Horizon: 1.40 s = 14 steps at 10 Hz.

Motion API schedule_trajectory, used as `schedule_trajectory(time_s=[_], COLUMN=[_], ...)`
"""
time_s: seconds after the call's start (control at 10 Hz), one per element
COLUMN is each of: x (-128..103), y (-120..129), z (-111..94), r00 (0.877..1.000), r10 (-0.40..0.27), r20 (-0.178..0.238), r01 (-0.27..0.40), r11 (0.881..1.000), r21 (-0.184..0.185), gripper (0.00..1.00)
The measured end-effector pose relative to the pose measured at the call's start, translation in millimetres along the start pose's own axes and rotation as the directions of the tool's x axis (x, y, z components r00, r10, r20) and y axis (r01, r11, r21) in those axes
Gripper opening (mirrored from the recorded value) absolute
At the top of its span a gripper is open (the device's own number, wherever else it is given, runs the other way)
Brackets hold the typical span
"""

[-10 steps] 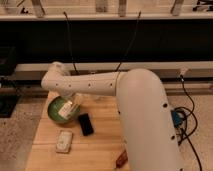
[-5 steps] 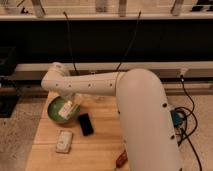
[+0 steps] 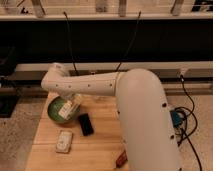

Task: Place the bottle in the ceramic bowl

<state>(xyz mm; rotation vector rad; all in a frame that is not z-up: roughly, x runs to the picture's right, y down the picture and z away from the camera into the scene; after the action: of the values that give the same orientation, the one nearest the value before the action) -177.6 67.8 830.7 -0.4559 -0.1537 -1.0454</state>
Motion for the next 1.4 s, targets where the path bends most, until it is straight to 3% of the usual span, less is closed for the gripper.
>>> schedule_trajectory(time_s=[0.1, 0.4, 0.9, 1.1, 1.4], x=[0.2, 0.2, -0.2, 0.6, 0.9], y=[0.1, -0.8, -2.0, -2.9, -4.7], z=[0.6, 0.7, 2.4, 3.3, 3.9], r00=[1.000, 1.000, 0.999, 0.999, 0.998], r10=[-0.003, -0.014, -0.035, -0.044, -0.057], r20=[-0.001, -0.003, -0.004, -0.006, -0.007], r01=[0.003, 0.014, 0.035, 0.044, 0.057], r11=[1.000, 1.000, 0.999, 0.999, 0.998], r21=[0.000, 0.003, 0.009, 0.013, 0.020], gripper=[0.20, 0.27, 0.20, 0.13, 0.13])
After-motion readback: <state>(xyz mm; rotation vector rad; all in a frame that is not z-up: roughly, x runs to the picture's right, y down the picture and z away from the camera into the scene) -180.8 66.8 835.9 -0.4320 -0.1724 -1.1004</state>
